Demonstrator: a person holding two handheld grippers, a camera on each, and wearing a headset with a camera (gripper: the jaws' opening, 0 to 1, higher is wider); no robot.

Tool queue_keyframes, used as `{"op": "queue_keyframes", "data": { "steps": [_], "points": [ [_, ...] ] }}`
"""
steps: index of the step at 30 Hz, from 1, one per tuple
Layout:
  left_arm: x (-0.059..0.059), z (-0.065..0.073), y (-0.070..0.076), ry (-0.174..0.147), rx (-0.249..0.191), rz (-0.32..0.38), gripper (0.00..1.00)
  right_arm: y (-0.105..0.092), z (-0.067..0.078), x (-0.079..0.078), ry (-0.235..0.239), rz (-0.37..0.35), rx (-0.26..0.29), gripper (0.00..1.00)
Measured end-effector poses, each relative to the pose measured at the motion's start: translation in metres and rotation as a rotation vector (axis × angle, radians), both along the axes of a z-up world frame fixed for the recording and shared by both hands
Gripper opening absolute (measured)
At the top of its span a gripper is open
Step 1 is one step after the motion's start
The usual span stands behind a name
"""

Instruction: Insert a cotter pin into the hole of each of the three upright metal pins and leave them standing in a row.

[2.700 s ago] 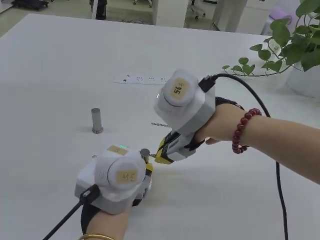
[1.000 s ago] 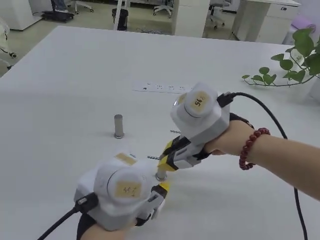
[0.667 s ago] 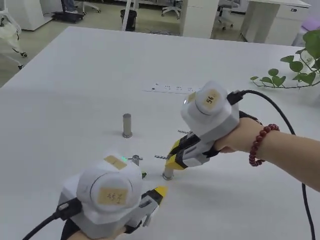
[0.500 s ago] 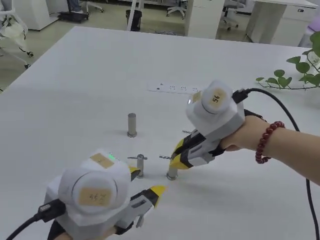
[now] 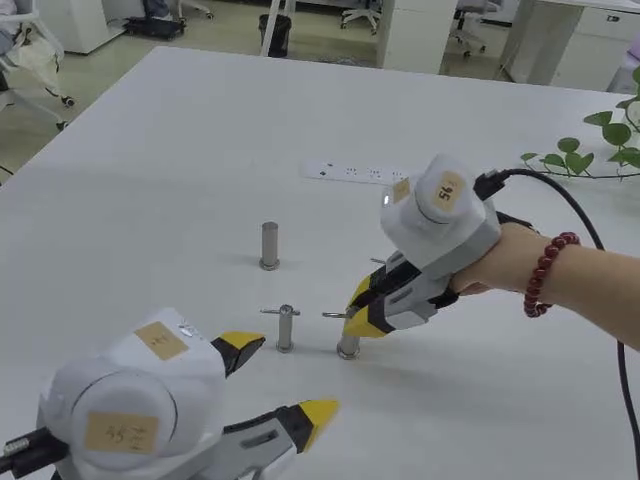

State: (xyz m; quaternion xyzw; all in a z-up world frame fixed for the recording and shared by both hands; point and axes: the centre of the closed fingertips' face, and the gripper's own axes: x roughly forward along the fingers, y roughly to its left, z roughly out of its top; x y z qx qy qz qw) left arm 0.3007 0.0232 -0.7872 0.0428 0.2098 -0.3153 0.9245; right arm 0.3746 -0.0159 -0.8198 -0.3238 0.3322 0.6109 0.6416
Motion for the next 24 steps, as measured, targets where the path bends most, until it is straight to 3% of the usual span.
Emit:
{"op": "queue_keyframes", "data": {
  "steps": [12, 20, 24],
  "points": [
    [0.007, 0.009, 0.013, -0.031, -0.036, 0.029, 0.65, 0.0, -0.001, 0.001, 0.012, 0.003, 0.005, 0.15],
    [0.009, 0.008, 0.018, -0.03, -0.032, 0.04, 0.68, 0.0, -0.008, -0.004, 0.071, -0.073, 0.027, 0.22],
    [0.009, 0.007, 0.019, -0.026, -0.035, 0.043, 0.69, 0.001, 0.0, 0.0, 0.08, -0.118, 0.059, 0.26]
  ]
}}
